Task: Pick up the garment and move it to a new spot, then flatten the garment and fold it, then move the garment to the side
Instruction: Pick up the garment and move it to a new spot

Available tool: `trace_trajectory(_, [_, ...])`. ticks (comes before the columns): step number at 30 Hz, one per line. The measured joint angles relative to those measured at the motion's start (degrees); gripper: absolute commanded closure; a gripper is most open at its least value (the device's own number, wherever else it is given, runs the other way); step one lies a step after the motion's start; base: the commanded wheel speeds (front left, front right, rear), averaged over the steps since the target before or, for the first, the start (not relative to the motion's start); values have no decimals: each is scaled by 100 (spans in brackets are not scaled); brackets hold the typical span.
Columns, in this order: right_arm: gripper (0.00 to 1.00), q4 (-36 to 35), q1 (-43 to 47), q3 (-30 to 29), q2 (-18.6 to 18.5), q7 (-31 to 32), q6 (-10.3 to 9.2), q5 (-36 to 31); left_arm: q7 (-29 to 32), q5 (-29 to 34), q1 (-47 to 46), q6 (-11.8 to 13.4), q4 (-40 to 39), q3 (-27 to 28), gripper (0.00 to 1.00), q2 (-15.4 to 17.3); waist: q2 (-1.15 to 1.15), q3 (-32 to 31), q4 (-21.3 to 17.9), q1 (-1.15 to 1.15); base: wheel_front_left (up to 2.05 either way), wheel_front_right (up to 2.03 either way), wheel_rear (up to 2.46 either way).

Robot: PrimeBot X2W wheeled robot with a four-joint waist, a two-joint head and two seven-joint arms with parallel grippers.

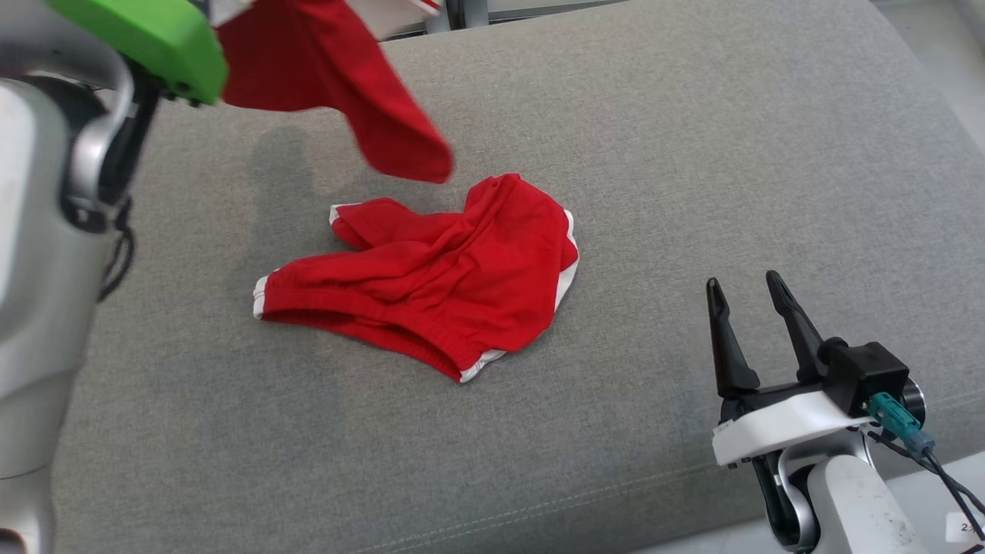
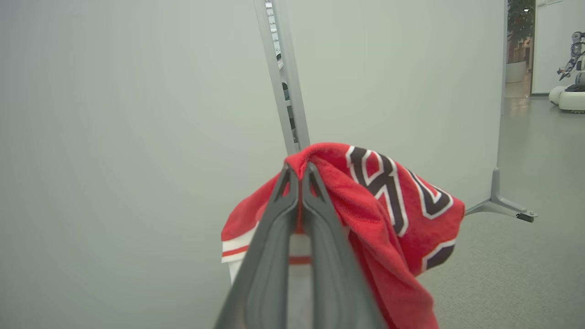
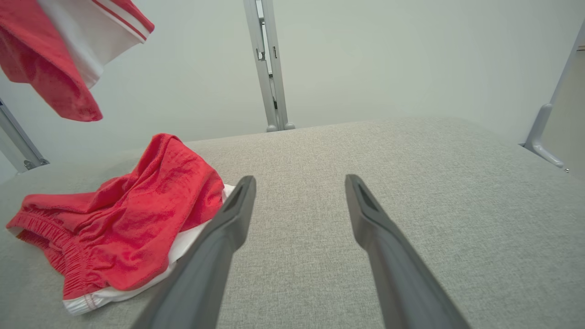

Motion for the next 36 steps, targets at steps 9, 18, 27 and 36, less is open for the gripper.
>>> trace_trajectory(9, [0,-77,15,-57,1,0,0,-10,300,-183,88,248,-79,809,100,1036,0,3,375,0,0,0,0])
trace_trajectory(18, [0,-77,-92,9,3,0,0,-80,-122,-802,1028,391,966,1558,100,1258,0,146,762,0,0,0,0])
trace_trajectory(27, [0,-70,-263,48,1,0,0,-208,-995,-1307,1428,201,2280,2053,100,1003,0,491,936,0,0,0,0])
trace_trajectory(36, [0,-47,-364,105,2,0,0,-254,-1882,-1679,1806,-101,3323,2260,100,415,0,690,936,0,0,0,0])
